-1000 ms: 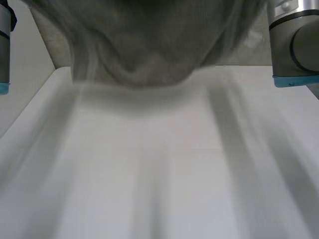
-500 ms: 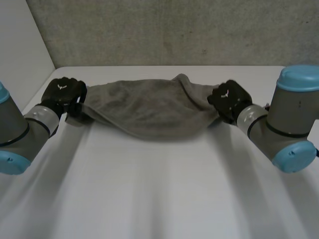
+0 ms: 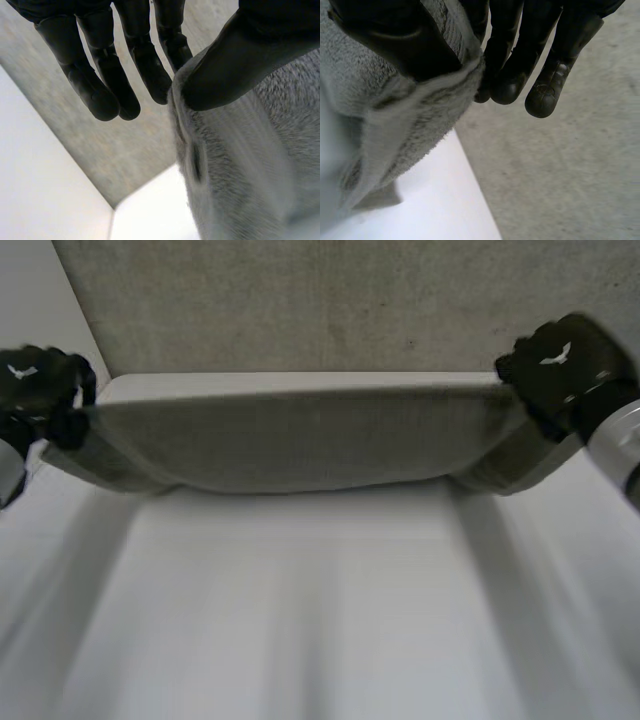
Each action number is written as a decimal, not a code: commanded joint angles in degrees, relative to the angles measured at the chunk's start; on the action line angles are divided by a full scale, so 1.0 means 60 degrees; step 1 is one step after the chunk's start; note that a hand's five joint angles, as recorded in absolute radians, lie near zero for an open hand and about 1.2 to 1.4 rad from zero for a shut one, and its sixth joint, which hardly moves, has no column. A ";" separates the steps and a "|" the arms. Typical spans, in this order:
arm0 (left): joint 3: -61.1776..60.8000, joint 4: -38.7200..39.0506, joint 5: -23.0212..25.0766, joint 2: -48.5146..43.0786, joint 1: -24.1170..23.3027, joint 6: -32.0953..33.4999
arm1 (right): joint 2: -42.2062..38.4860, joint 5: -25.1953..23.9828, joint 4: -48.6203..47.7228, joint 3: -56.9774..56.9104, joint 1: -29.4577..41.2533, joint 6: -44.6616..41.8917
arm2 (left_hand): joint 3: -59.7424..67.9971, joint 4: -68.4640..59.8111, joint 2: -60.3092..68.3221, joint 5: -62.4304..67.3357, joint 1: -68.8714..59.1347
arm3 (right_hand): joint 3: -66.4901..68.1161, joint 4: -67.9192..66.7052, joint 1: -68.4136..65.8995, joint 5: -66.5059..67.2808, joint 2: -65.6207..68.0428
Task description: Fold the towel.
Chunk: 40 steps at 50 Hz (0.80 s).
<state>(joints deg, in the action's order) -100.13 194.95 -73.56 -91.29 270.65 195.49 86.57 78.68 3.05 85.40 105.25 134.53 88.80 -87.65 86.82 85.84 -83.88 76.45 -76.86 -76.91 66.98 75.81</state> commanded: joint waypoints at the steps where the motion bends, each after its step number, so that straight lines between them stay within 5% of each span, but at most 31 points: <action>1: -0.0114 -0.0147 0.0278 0.0523 0.0097 -0.0135 | 0.0148 -0.0616 0.1511 -0.0434 -0.0372 -0.0359 | -0.1467 0.1274 -0.1137 -0.2640 0.0646 | 0.0592 -0.0523 -0.0515 0.0503 0.0699; 18: 0.0618 -0.0162 0.0175 -0.2759 -0.0547 0.0041 | -0.3282 -0.0765 0.1587 -0.1093 -0.0271 -0.1679 | -0.1467 0.1274 -0.1137 -0.2640 0.0646 | 0.0592 -0.0523 -0.0515 0.0503 0.0699; 26: 0.2285 -0.0162 -0.0146 -0.4763 -0.0854 0.0948 | -0.5110 -0.0691 0.0183 -0.2219 -0.0271 -0.1679 | -0.1467 0.1274 -0.1137 -0.2640 0.0646 | 0.0592 -0.0523 -0.0515 0.0503 0.0699; 40: 0.4002 -0.0030 -0.0850 -0.6348 -0.1236 0.1007 | -0.6592 -0.0076 -0.3028 -0.2881 0.0140 -0.1796 | -0.1467 0.1274 -0.1137 -0.2640 0.0646 | 0.0592 -0.0523 -0.0515 0.0503 0.0699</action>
<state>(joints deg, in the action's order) -79.22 194.38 -78.07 -126.35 264.44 201.70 49.70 77.32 -8.37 68.65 105.40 124.18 88.82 -87.65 86.82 85.86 -83.88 76.45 -76.86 -76.91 66.98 76.09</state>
